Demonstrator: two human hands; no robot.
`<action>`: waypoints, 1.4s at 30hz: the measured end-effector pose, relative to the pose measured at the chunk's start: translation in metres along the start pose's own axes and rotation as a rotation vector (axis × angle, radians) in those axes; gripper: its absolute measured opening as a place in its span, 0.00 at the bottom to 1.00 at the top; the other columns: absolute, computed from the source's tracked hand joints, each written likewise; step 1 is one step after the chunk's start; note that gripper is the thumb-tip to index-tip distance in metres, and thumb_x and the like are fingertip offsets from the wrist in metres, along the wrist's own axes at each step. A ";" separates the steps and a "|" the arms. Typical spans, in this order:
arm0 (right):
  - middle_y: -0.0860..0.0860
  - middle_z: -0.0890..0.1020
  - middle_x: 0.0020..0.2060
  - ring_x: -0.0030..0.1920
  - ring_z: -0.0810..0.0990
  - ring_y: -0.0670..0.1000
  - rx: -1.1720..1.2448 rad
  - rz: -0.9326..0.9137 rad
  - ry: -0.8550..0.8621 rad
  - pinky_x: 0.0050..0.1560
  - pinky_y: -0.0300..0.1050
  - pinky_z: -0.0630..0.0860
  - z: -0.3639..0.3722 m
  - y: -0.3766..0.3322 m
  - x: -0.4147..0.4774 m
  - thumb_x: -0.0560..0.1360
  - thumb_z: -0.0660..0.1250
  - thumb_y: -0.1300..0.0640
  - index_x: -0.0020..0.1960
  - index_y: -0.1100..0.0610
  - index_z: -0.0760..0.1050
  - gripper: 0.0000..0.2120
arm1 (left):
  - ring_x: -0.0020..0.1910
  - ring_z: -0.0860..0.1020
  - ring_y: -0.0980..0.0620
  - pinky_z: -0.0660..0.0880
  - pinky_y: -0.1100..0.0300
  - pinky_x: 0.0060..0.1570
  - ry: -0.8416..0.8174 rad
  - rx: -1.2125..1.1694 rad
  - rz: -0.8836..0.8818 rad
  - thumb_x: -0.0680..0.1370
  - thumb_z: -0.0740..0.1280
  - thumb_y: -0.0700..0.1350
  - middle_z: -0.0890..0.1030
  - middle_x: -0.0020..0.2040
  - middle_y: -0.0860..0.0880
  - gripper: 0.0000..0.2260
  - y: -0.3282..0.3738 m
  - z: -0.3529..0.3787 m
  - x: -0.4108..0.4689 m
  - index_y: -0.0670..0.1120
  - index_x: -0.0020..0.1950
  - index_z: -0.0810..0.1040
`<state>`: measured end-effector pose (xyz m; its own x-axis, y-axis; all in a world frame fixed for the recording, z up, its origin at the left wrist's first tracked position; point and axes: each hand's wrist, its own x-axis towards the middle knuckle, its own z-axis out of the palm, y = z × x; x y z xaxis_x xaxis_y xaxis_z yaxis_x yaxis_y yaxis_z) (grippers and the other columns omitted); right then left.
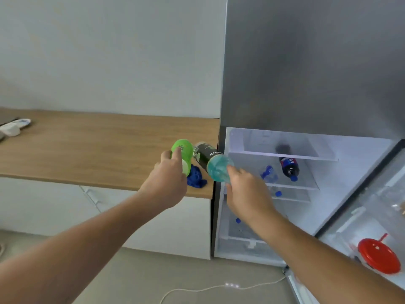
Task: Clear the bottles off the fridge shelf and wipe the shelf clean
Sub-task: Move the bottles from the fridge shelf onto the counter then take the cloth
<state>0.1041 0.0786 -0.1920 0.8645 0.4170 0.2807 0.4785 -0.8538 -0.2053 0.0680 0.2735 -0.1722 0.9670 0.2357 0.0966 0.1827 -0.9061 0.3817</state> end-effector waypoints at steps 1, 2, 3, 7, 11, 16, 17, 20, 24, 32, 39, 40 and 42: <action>0.53 0.81 0.48 0.45 0.82 0.54 0.007 -0.022 0.001 0.39 0.43 0.73 0.006 -0.012 0.017 0.77 0.65 0.58 0.65 0.56 0.71 0.16 | 0.57 0.75 0.36 0.73 0.48 0.50 0.021 0.009 -0.015 0.79 0.60 0.39 0.65 0.70 0.41 0.29 -0.014 -0.005 0.011 0.44 0.79 0.54; 0.52 0.81 0.47 0.44 0.82 0.54 0.011 -0.037 0.000 0.39 0.43 0.75 0.014 -0.024 0.035 0.77 0.66 0.59 0.64 0.56 0.71 0.16 | 0.57 0.75 0.36 0.73 0.49 0.49 0.035 0.022 -0.030 0.79 0.61 0.38 0.64 0.71 0.40 0.30 -0.029 -0.009 0.026 0.44 0.79 0.53; 0.52 0.81 0.47 0.43 0.82 0.54 0.011 -0.043 -0.005 0.40 0.46 0.78 0.022 -0.036 0.055 0.76 0.66 0.60 0.64 0.56 0.71 0.16 | 0.57 0.76 0.35 0.73 0.50 0.48 0.039 0.035 -0.043 0.78 0.61 0.38 0.64 0.71 0.39 0.31 -0.042 -0.013 0.042 0.44 0.80 0.53; 0.54 0.81 0.45 0.41 0.81 0.56 -0.018 -0.067 -0.014 0.38 0.49 0.78 0.058 -0.076 0.145 0.75 0.63 0.65 0.59 0.58 0.73 0.13 | 0.60 0.74 0.35 0.69 0.51 0.48 0.016 0.062 -0.075 0.78 0.61 0.36 0.64 0.70 0.38 0.33 -0.093 -0.024 0.119 0.42 0.80 0.51; 0.55 0.81 0.45 0.40 0.82 0.58 -0.087 -0.064 -0.048 0.34 0.48 0.75 0.092 -0.106 0.232 0.75 0.62 0.66 0.57 0.59 0.74 0.12 | 0.62 0.73 0.34 0.72 0.48 0.49 -0.053 0.063 -0.123 0.76 0.60 0.34 0.65 0.68 0.38 0.30 -0.128 -0.038 0.192 0.42 0.77 0.56; 0.57 0.83 0.47 0.45 0.82 0.60 -0.128 -0.068 -0.106 0.37 0.47 0.73 0.100 -0.131 0.314 0.72 0.63 0.67 0.54 0.60 0.78 0.12 | 0.54 0.77 0.34 0.76 0.47 0.47 -0.192 0.070 -0.111 0.76 0.59 0.36 0.69 0.61 0.38 0.17 -0.156 -0.052 0.270 0.38 0.65 0.65; 0.57 0.83 0.47 0.46 0.82 0.60 -0.137 -0.063 -0.120 0.38 0.46 0.71 0.100 -0.135 0.330 0.72 0.64 0.67 0.54 0.59 0.79 0.12 | 0.53 0.77 0.35 0.75 0.51 0.43 -0.222 0.072 -0.107 0.77 0.59 0.37 0.70 0.61 0.38 0.16 -0.158 -0.056 0.286 0.37 0.65 0.66; 0.56 0.80 0.43 0.43 0.79 0.60 -0.189 -0.042 -0.196 0.38 0.46 0.71 0.097 -0.143 0.372 0.71 0.66 0.66 0.48 0.59 0.77 0.08 | 0.47 0.80 0.40 0.70 0.61 0.26 -0.333 0.094 -0.068 0.79 0.58 0.37 0.75 0.51 0.39 0.13 -0.165 -0.066 0.327 0.34 0.61 0.73; 0.53 0.71 0.33 0.32 0.72 0.54 -0.237 0.018 -0.290 0.29 0.43 0.68 0.104 -0.141 0.429 0.70 0.66 0.66 0.35 0.60 0.68 0.08 | 0.52 0.82 0.33 0.74 0.60 0.21 -0.474 -0.084 -0.203 0.81 0.63 0.38 0.73 0.58 0.39 0.13 -0.183 -0.061 0.376 0.35 0.64 0.73; 0.55 0.84 0.40 0.34 0.85 0.53 -0.132 0.088 -0.460 0.34 0.43 0.81 0.120 -0.125 0.484 0.70 0.75 0.59 0.48 0.58 0.79 0.09 | 0.66 0.70 0.29 0.79 0.34 0.52 -0.662 -0.261 -0.311 0.78 0.67 0.34 0.66 0.73 0.35 0.18 -0.213 -0.030 0.427 0.37 0.68 0.71; 0.55 0.79 0.51 0.46 0.79 0.55 -0.080 0.076 -0.367 0.36 0.42 0.72 0.130 -0.116 0.486 0.72 0.69 0.59 0.54 0.56 0.76 0.11 | 0.46 0.80 0.38 0.82 0.47 0.39 -0.423 -0.102 -0.120 0.79 0.67 0.45 0.77 0.58 0.40 0.14 -0.216 -0.016 0.434 0.42 0.63 0.74; 0.54 0.78 0.52 0.46 0.78 0.55 -0.065 0.076 -0.347 0.37 0.43 0.72 0.132 -0.115 0.483 0.72 0.69 0.59 0.54 0.55 0.76 0.11 | 0.47 0.80 0.39 0.80 0.51 0.40 -0.353 -0.047 -0.082 0.79 0.68 0.48 0.78 0.59 0.40 0.16 -0.218 -0.014 0.434 0.44 0.64 0.74; 0.54 0.75 0.55 0.49 0.77 0.56 -0.040 0.073 -0.304 0.43 0.46 0.76 0.135 -0.114 0.476 0.71 0.71 0.56 0.58 0.54 0.73 0.17 | 0.58 0.78 0.39 0.76 0.51 0.51 -0.260 0.026 -0.011 0.78 0.69 0.53 0.77 0.65 0.40 0.25 -0.224 -0.004 0.433 0.45 0.71 0.69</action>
<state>0.4817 0.4165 -0.1620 0.9054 0.4236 -0.0281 0.4127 -0.8937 -0.1761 0.4448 0.5793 -0.2120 0.9774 0.1504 -0.1485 0.1949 -0.9133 0.3576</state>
